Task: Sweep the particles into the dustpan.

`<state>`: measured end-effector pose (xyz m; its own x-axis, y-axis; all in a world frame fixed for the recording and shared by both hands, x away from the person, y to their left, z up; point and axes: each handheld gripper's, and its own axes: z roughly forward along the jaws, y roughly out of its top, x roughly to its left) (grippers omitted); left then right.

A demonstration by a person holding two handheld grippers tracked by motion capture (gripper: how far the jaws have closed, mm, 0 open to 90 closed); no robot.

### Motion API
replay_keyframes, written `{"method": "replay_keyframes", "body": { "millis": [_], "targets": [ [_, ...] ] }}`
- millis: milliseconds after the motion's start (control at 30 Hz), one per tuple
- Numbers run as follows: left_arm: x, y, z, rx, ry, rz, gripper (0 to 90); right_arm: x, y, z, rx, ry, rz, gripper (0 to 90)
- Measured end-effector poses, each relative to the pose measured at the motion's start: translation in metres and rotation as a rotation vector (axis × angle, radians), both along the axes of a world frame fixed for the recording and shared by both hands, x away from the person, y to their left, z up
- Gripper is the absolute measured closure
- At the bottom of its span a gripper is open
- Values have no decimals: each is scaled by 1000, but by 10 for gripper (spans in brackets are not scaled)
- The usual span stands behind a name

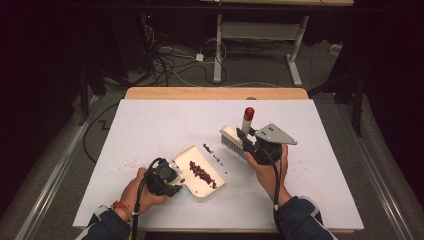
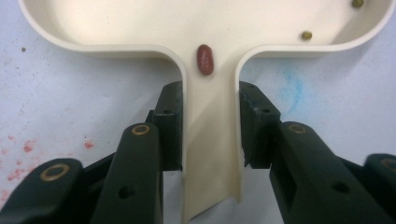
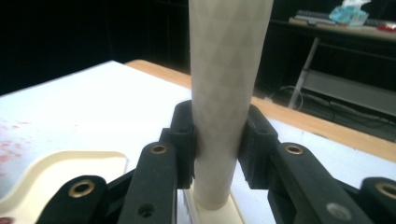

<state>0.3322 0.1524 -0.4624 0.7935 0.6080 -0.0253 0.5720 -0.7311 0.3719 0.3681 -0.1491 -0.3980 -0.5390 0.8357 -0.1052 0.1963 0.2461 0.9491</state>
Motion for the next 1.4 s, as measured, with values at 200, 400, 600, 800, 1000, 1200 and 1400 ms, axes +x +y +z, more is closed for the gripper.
{"method": "replay_keyframes", "body": {
  "millis": [200,400,600,800,1000,1200,1400],
  "targets": [
    [5,2,0,-9,6,14,639,23,17,-13,-41,-16,-33,702],
    [11,4,0,-25,24,29,639,30,46,-20,-69,-43,15,701],
    [18,1,1,-7,28,47,640,22,58,-21,-72,-26,94,699],
    [23,1,1,-6,38,49,639,8,61,-21,-55,-10,194,698],
    [22,1,1,3,29,36,640,-7,62,-16,-21,6,268,702],
    [19,1,2,18,19,19,639,-19,59,-9,0,-19,284,702],
    [11,3,2,29,18,-1,639,-24,45,2,9,-40,257,702]
  ]
}}
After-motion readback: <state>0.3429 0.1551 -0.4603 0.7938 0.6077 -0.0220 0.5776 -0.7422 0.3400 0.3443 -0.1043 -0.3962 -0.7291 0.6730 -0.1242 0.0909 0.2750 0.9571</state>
